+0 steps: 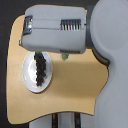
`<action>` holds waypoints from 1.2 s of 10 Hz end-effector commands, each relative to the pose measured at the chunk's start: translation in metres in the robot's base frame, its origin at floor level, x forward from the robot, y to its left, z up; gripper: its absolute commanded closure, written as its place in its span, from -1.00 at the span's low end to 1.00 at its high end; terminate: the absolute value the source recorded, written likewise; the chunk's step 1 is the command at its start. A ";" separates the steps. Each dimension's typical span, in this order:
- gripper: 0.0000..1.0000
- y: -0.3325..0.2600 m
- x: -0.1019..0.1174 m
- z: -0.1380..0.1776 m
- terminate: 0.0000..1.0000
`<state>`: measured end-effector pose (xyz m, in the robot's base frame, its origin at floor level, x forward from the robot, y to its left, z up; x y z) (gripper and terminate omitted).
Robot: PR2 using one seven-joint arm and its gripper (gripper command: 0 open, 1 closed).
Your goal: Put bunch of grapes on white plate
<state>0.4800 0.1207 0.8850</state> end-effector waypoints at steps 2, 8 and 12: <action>-1.00 -0.093 0.013 0.041 -1.00; -1.00 -0.218 -0.004 0.035 -1.00; -1.00 -0.284 0.000 0.030 -1.00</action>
<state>0.4792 -0.0886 0.9198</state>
